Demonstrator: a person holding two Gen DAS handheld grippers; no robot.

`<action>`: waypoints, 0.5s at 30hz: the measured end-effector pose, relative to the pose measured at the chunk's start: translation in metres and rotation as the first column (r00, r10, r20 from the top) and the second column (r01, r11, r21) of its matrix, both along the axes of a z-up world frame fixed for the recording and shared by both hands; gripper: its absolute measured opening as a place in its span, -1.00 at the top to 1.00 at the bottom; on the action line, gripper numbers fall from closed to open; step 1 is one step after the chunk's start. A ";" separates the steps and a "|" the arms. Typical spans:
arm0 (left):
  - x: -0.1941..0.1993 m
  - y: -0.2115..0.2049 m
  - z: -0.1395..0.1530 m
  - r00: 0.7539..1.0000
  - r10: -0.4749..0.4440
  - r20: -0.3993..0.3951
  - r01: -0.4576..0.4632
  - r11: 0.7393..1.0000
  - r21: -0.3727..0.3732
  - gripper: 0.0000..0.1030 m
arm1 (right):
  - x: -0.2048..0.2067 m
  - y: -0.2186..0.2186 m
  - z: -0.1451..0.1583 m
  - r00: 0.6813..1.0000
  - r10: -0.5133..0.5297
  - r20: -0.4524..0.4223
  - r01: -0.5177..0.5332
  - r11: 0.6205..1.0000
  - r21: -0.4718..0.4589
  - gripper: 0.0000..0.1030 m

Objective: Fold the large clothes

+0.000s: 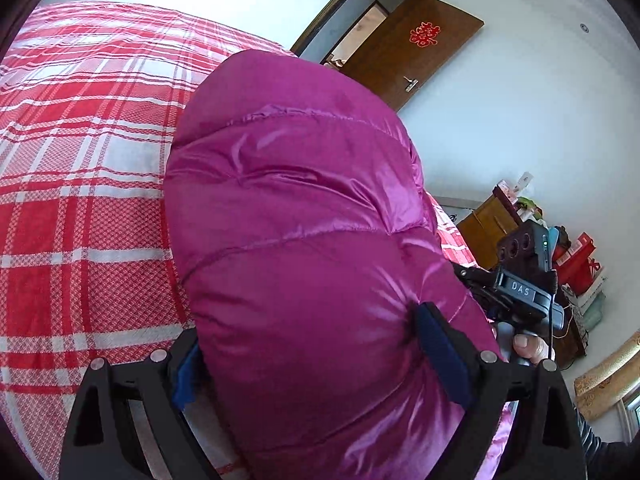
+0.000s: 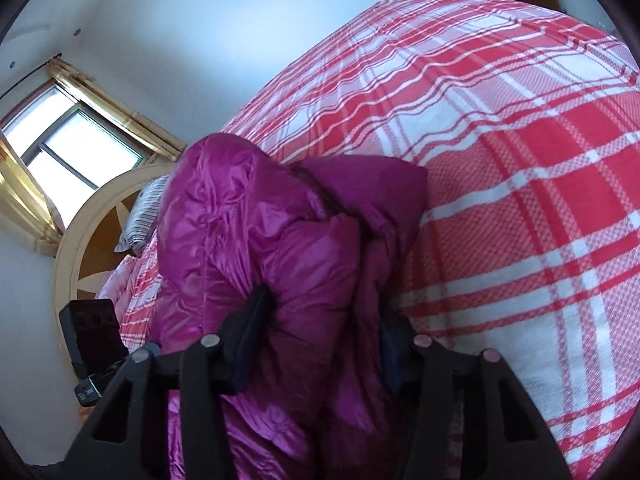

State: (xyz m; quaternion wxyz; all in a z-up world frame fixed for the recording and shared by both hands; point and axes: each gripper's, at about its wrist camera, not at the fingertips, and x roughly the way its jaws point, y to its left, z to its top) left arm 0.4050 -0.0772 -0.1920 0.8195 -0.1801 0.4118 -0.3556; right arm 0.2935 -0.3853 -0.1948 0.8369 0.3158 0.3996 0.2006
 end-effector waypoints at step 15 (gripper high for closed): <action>-0.039 0.009 0.059 0.983 -0.023 0.183 0.011 0.998 0.068 0.17 | -0.010 0.019 0.009 0.999 0.046 0.019 -0.048 0.989 0.140 0.62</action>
